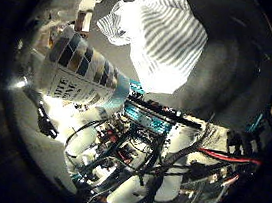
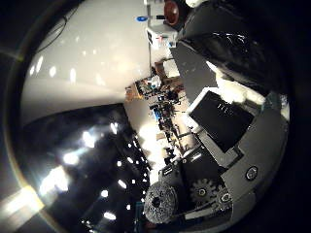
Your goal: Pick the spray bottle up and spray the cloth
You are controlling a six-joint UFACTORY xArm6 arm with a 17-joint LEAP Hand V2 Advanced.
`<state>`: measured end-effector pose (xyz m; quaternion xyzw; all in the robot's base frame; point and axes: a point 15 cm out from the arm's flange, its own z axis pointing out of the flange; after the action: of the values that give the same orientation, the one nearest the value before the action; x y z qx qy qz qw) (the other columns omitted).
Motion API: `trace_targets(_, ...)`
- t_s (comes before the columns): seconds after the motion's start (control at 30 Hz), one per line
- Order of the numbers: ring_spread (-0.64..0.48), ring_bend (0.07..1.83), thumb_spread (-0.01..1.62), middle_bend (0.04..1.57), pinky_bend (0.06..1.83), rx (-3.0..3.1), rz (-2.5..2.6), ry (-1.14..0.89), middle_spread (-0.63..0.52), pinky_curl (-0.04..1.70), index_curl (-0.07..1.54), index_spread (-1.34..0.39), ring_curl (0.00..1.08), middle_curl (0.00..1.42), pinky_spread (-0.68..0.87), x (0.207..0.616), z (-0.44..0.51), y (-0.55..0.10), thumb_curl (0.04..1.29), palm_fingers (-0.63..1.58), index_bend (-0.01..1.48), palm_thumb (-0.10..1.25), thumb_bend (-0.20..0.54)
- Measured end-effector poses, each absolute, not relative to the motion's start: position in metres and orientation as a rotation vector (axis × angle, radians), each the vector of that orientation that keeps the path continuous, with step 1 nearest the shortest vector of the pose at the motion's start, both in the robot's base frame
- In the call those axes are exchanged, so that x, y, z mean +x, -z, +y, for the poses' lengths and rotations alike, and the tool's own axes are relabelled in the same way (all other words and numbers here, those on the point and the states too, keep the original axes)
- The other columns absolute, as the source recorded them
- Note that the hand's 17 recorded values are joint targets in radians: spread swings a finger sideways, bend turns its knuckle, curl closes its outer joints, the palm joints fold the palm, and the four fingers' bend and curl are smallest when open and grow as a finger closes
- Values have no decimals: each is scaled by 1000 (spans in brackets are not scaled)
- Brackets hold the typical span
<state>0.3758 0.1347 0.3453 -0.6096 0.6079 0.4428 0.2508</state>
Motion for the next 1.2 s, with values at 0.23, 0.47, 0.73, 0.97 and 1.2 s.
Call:
trace_targets(0.23,-286,1246,329,1045,1114,-1641,1661,-1215,-292,538,868,-670,579,800,-525,378,130,-342,948,1142,191,1050,-23)
trace_targets(0.47,-286,1245,327,1050,1115,-1632,1585,-1231,-290,537,867,-669,579,795,-527,379,136,-382,947,1142,191,1051,-24)
trace_targets(0.73,-283,1246,315,1051,1116,-1645,1503,-1193,-290,537,876,-666,579,792,-527,383,145,-456,942,1141,191,1049,-24)
trace_targets(0.97,-280,1248,321,1057,1117,-1646,1489,-1194,-291,538,881,-666,579,794,-520,379,144,-467,940,1140,190,1053,-24)
trace_targets(1.2,-279,1249,318,1057,1118,-1588,1513,-1254,-292,540,884,-667,579,796,-516,379,134,-438,942,1139,190,1047,-23)
